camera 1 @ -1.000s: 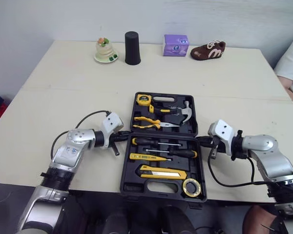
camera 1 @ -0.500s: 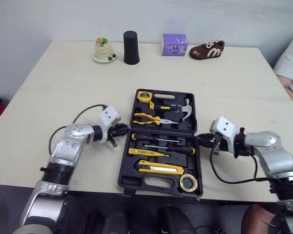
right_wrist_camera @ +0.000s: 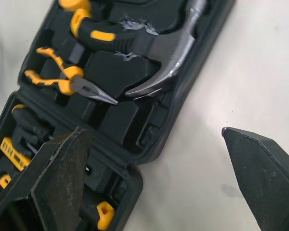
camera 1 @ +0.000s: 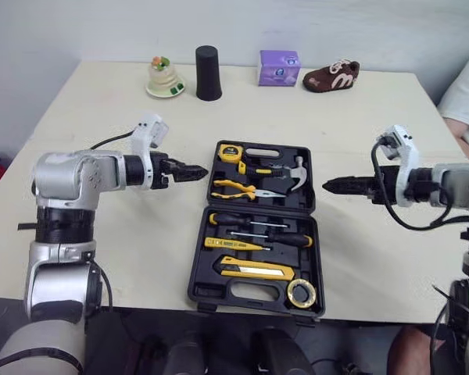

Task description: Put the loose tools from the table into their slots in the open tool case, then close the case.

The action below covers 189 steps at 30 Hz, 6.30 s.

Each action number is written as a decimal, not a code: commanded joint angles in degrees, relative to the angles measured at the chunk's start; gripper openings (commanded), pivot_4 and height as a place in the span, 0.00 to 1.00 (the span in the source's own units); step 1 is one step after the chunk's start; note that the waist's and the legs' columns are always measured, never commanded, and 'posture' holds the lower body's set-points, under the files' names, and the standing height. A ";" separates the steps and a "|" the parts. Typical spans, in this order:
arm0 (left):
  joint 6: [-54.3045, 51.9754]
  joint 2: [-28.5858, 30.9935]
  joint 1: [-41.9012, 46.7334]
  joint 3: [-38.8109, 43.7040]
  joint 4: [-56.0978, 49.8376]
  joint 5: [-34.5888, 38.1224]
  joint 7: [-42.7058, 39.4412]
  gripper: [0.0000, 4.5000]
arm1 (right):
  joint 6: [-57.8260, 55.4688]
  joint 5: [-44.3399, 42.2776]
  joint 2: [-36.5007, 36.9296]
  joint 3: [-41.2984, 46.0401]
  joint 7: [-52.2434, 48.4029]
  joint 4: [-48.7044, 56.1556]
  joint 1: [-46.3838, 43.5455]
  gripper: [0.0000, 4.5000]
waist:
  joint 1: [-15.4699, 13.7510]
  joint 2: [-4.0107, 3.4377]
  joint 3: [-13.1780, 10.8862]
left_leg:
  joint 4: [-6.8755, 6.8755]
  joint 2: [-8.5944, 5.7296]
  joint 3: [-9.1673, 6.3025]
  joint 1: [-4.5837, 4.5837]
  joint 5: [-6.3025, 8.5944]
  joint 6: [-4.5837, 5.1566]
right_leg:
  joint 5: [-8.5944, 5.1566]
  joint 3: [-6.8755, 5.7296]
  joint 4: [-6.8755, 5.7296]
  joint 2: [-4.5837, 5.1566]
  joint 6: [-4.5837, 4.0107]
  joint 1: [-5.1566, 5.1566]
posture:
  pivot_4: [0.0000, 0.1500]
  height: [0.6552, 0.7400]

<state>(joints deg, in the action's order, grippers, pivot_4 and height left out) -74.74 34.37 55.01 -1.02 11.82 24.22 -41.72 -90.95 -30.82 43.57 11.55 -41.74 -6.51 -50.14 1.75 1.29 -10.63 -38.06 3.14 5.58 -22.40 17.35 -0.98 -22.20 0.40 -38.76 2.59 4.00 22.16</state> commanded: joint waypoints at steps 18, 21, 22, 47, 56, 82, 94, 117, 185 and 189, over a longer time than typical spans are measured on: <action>6.97 -6.07 9.16 -8.77 19.82 -10.99 5.61 1.00 | -1.55 1.16 -6.83 -4.26 16.84 -1.84 -3.82 1.00 | 0.05 0.00 0.00 | -0.15 -0.05 0.30 -0.99 -0.29 -0.12 | 0.00 0.19 -0.89 0.01 -0.01 1.43 | 1.00 0.93; 7.92 -6.84 8.82 -8.37 20.43 -11.62 6.47 1.00 | -1.55 2.11 -7.42 -4.57 18.03 -2.75 -4.15 1.00 | 0.06 0.00 0.00 | -0.15 -0.05 0.30 -0.98 -0.29 -0.12 | 0.00 0.19 -0.98 0.00 -0.01 1.42 | 1.00 0.93; 8.52 -7.31 8.90 -7.70 20.92 -11.82 7.24 1.00 | -1.48 2.58 -7.71 -4.48 18.42 -3.22 -4.33 1.00 | 0.05 0.00 0.00 | -0.16 -0.05 0.30 -0.98 -0.29 -0.12 | 0.00 0.19 -0.99 0.01 -0.01 1.43 | 1.00 0.93; 8.01 -11.94 14.08 -6.99 28.54 -14.03 7.17 0.43 | -1.53 9.57 -13.58 -4.13 21.53 -21.26 -12.65 0.17 | -0.16 0.00 0.01 | -0.56 -0.14 0.28 -0.91 -0.38 -0.10 | 0.00 0.18 -1.18 0.08 -0.01 1.34 | 1.00 0.93; 6.18 -14.37 14.63 0.28 27.35 -10.95 9.90 0.05 | 1.51 10.08 -17.77 5.33 26.53 -18.76 -12.22 0.00 | 0.02 0.01 0.02 | -0.78 -0.13 0.25 -0.90 -0.38 -0.10 | 0.00 0.18 -1.30 0.08 -0.01 1.28 | 1.00 0.93; 83.29 -9.73 -19.17 1.81 7.67 -21.46 15.87 0.00 | 127.47 45.75 3.26 -16.38 33.00 -29.15 22.91 0.00 | 0.78 0.06 -0.01 | -0.87 -0.09 0.42 -0.86 -0.34 0.04 | 0.08 0.29 -1.17 0.07 0.14 1.21 | 1.00 0.93; 77.01 -3.63 -30.03 4.95 -0.04 -15.36 8.37 0.75 | 122.92 32.03 5.10 -10.34 20.32 -15.41 38.13 0.52 | -0.39 0.06 0.01 | -0.85 -0.14 -0.06 0.20 -0.14 0.35 | 0.08 -0.08 -0.56 0.21 0.14 -0.43 | 1.00 0.93; 66.03 -9.45 -7.53 -2.70 22.31 -16.06 -5.14 0.01 | 87.92 4.55 7.78 6.31 -7.43 28.05 78.39 0.00 | -0.20 0.19 -0.03 | 0.10 -0.24 -0.10 1.20 -0.14 0.31 | 0.27 -0.03 0.63 0.06 0.46 -1.59 | 1.00 0.93; 80.85 -25.43 13.69 1.16 61.32 -27.39 5.53 0.01 | 78.79 21.08 -2.38 6.63 6.39 22.92 66.73 0.00 | -1.98 0.51 -0.05 | -0.02 -0.51 0.10 0.94 -0.01 0.66 | 0.42 -0.10 0.79 0.45 0.68 -1.40 | 1.00 0.93; 80.92 -26.73 14.70 0.30 62.72 -28.87 5.50 0.01 | 82.18 27.14 -4.12 5.00 13.62 17.19 60.67 0.00 | -1.41 0.52 -0.05 | 0.01 -0.40 0.16 0.95 -0.09 0.52 | 0.42 -0.04 0.77 0.30 0.67 -1.33 | 1.00 0.93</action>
<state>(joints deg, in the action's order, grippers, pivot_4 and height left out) 5.61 8.56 68.22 -0.29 74.97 -4.12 -35.76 -10.91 -5.84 39.74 16.09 -31.30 11.70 12.09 0.34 1.81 -10.69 -38.06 2.73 5.76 -21.45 17.24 -0.47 -21.78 0.37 -38.02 2.89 4.67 20.84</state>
